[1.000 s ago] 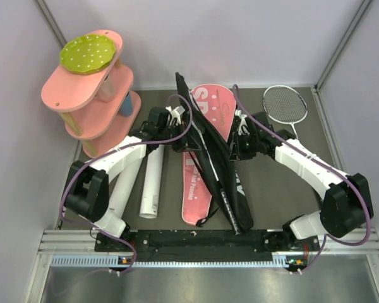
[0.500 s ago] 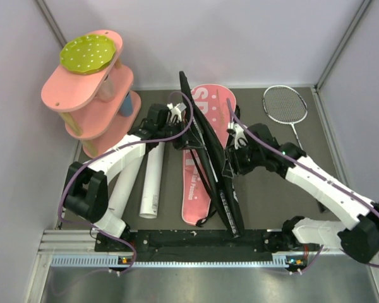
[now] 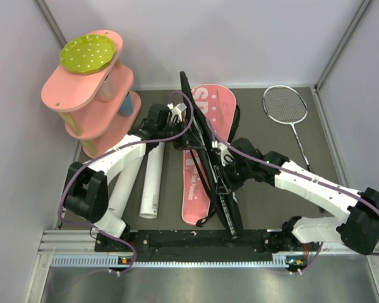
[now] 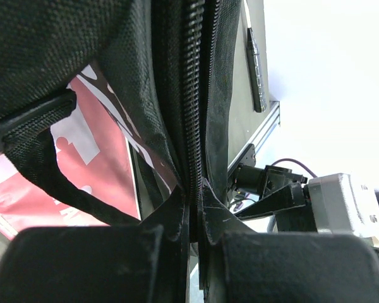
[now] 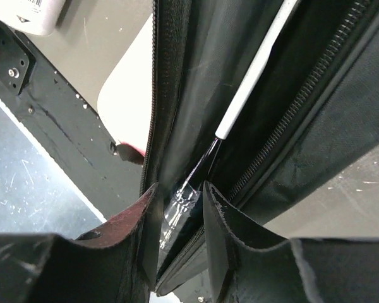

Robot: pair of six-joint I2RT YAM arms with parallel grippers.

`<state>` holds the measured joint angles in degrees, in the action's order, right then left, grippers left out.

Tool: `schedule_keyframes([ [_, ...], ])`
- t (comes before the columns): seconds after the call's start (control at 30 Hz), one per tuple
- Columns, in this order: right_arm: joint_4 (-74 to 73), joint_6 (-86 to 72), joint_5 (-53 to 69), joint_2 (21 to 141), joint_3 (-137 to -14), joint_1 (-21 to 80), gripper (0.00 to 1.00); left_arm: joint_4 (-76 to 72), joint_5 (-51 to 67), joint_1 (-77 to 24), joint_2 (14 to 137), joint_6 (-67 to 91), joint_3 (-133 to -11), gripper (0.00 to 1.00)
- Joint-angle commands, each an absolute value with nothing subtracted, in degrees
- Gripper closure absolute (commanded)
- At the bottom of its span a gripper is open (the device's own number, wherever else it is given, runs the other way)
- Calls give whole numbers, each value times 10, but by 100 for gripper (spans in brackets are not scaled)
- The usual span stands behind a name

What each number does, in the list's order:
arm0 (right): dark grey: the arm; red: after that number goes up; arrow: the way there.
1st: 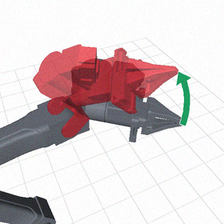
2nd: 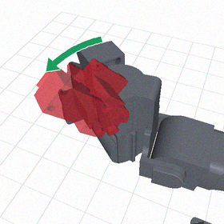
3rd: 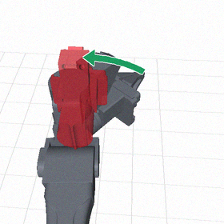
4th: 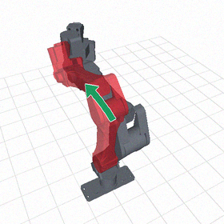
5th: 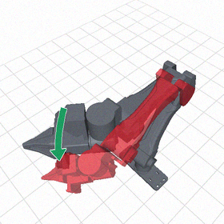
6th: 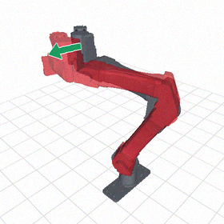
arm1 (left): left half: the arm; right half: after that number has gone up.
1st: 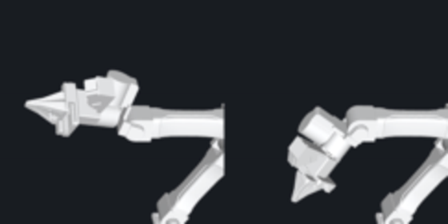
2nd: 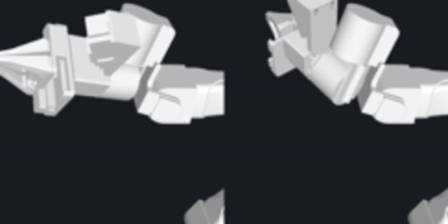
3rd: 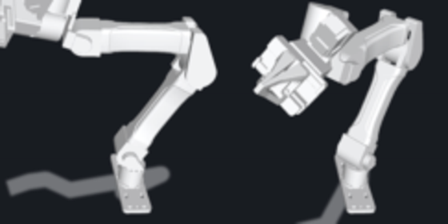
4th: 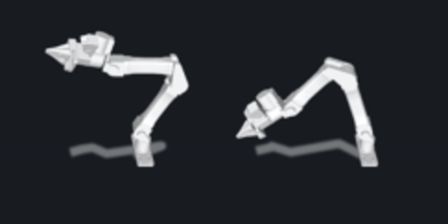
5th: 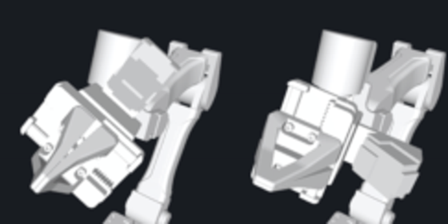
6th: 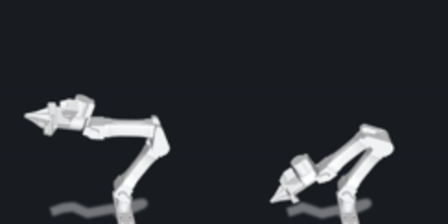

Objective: Pack up the badminton gear
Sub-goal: Place the racket in the racket bag.

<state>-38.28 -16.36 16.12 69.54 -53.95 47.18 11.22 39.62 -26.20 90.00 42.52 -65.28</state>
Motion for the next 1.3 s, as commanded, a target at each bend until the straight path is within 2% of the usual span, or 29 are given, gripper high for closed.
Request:
schedule_keyframes([
  [0.0, -327, -179, 169, 707, -536, 477, 69, 83, 408, -267, 867, 431, -677, 100],
  [0.1, -326, -181, 146, 722, -529, 478, 66, 83, 407, -269, 865, 431, -676, 100],
  [0.2, -323, -181, 131, 730, -522, 478, 58, 83, 407, -270, 864, 430, -674, 100],
  [0.3, -313, -180, 128, 743, -517, 479, 57, 84, 409, -270, 863, 429, -675, 100],
  [0.4, -298, -187, 124, 749, -517, 479, 69, 84, 410, -271, 862, 426, -675, 100],
  [0.43, -298, -193, 120, 749, -523, 478, 81, 90, 411, -271, 865, 424, -675, 100],
  [0.53, -300, -213, 97, 737, -542, 479, 93, 111, 419, -273, 874, 411, -684, 100],
  [0.63, -291, -233, 53, 738, -548, 478, 100, 114, 423, -279, 875, 411, -682, 100],
  [0.97, -147, -229, -32, 794, -476, 463, 100, 106, 441, -290, 867, 415, -700, 100],
  [1.23, -174, -178, 51, 788, -458, 437, 100, 147, 435, -287, 862, 384, -729, 100],
  [1.27, -188, -181, 61, 785, -465, 438, 96, 147, 435, -286, 862, 383, -732, 100],
])
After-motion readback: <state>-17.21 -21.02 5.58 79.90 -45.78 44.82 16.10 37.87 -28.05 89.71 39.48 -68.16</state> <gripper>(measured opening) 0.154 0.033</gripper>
